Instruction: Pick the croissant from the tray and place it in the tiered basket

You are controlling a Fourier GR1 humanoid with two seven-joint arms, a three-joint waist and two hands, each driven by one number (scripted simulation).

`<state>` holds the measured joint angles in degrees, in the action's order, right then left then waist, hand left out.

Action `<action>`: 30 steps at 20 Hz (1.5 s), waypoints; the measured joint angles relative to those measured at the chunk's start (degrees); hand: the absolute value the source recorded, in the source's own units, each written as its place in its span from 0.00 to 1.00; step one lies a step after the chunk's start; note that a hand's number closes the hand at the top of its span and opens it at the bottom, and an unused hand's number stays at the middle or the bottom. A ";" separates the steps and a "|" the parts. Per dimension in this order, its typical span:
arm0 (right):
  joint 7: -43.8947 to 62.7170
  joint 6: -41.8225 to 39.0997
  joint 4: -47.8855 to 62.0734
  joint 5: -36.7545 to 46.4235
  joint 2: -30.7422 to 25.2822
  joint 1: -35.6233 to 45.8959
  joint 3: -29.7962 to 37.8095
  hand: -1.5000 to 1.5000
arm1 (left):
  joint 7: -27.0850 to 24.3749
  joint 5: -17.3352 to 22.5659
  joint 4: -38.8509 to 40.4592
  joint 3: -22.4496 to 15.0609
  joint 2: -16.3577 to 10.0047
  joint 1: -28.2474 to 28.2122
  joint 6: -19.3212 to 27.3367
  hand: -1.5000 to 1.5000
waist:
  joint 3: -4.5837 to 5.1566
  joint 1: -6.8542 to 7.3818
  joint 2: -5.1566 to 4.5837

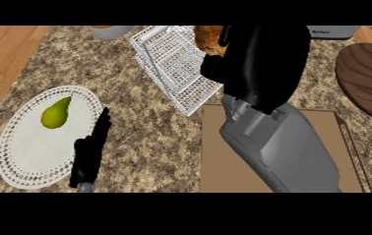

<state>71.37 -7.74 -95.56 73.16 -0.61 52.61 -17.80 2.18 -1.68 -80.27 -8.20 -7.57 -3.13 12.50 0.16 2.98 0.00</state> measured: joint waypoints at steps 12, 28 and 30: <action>-1.47 4.93 26.29 -7.82 0.06 12.96 4.35 1.00 | 0.14 -0.31 0.37 -0.08 0.32 1.03 -0.42 0.50 | -0.06 0.46 -0.51; -10.02 30.72 38.76 -18.67 0.17 10.09 12.53 0.00 | -0.08 -0.87 0.27 -0.38 0.75 1.58 -0.52 0.50 | -0.21 1.50 -1.00; -11.19 35.98 38.83 -20.29 0.21 9.90 12.44 0.00 | -0.41 -1.04 0.66 -0.35 1.01 1.57 -0.24 0.50 | -0.21 1.53 -0.92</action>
<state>60.18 28.24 -56.73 52.88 -0.40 62.52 -5.36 1.78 -2.72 -79.60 -8.55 -6.56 -1.57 12.26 -0.05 4.51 -0.92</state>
